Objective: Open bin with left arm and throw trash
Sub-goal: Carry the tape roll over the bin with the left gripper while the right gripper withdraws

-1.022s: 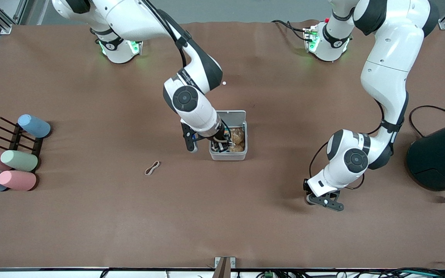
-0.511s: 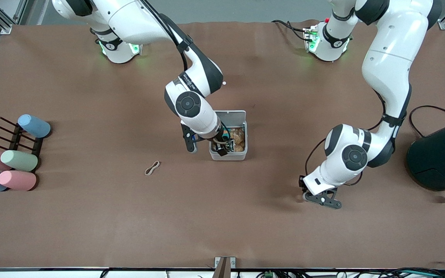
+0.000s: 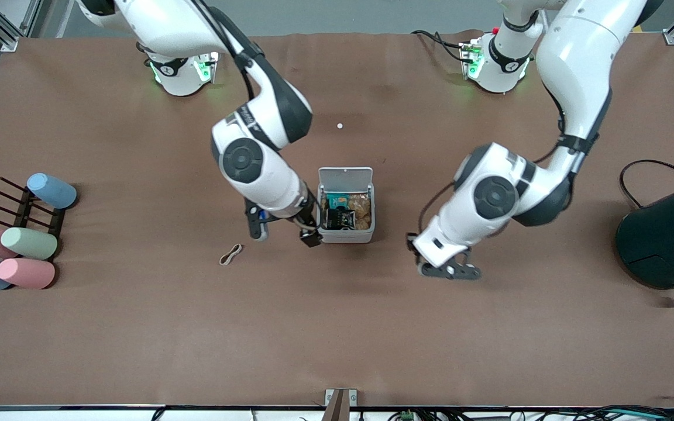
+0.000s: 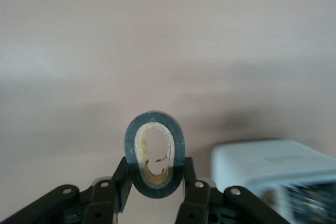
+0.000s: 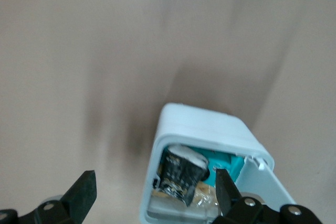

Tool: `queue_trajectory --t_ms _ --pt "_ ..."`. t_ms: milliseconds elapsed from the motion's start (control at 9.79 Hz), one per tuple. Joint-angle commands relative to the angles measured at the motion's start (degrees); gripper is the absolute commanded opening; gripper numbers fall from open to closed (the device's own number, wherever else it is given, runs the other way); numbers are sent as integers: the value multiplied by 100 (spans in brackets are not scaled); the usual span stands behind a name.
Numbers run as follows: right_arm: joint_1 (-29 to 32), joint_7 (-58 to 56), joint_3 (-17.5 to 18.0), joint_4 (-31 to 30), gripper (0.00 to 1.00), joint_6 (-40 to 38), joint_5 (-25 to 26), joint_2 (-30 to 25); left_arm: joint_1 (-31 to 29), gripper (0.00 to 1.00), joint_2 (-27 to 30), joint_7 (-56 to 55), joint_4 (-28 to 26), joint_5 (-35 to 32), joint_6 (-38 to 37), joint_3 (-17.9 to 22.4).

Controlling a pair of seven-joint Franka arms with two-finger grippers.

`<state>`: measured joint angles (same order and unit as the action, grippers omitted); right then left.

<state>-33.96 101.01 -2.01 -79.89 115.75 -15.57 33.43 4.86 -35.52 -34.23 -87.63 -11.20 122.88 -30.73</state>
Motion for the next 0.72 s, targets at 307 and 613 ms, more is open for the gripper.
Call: queue_trajectory --t_ms 307,613 --pt "1433 -2958 51 -1043 100 -686 624 -109 683 0 -86 -1347 -105 -415 17 -197" --pt "1568 -4018 51 -2036 100 594 783 -109 876 8 -227 -1832 -114 -717 17 -205"
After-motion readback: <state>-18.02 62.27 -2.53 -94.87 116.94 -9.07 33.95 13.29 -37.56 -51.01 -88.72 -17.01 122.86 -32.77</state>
